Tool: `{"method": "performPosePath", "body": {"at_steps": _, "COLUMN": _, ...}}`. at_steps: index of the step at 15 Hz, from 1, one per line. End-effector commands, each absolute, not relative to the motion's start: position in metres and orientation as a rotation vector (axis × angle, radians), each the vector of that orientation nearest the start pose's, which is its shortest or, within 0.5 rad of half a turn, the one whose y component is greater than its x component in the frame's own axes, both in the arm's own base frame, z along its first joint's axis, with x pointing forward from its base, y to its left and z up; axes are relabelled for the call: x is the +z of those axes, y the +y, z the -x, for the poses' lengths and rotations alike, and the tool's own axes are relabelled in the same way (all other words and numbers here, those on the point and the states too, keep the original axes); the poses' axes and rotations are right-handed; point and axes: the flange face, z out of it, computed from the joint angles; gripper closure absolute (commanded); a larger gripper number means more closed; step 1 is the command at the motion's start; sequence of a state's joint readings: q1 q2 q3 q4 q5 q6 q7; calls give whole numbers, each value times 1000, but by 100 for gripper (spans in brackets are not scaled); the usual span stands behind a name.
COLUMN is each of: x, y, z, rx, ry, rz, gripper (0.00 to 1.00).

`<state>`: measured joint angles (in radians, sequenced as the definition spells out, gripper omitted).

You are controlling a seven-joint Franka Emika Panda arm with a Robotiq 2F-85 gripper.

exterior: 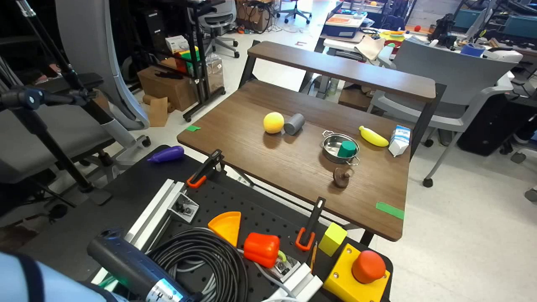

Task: Move the green block to the table

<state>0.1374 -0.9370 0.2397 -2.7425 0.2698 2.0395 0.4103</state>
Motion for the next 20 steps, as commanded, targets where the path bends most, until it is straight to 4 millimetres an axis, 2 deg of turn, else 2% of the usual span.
{"method": "performPosePath", "body": {"at_steps": 1, "x": 487, "y": 92, "z": -293, "rx": -263, "ry": 466, "rz": 2902, "gripper": 0}}
{"method": "performPosePath", "body": {"at_steps": 4, "x": 479, "y": 43, "z": -329, "rx": -216, "ry": 688, "rz": 2815, "gripper": 0}}
{"method": "performPosePath", "body": {"at_steps": 8, "x": 465, "y": -17, "z": -362, "rx": -168, "ry": 944, "rz": 2685, "gripper": 0}}
{"method": "performPosePath", "body": {"at_steps": 10, "x": 457, "y": -33, "z": -379, "rx": -167, "ry": 1027, "rz": 2642, "gripper": 0}}
{"method": "performPosePath", "body": {"at_steps": 13, "x": 438, "y": -48, "z": -409, "rx": -159, "ry": 1139, "rz": 2595, "gripper": 0}}
{"method": "performPosePath", "body": {"at_steps": 20, "x": 366, "y": -77, "z": -476, "rx": -98, "ry": 1416, "rz": 2478, "gripper": 0}}
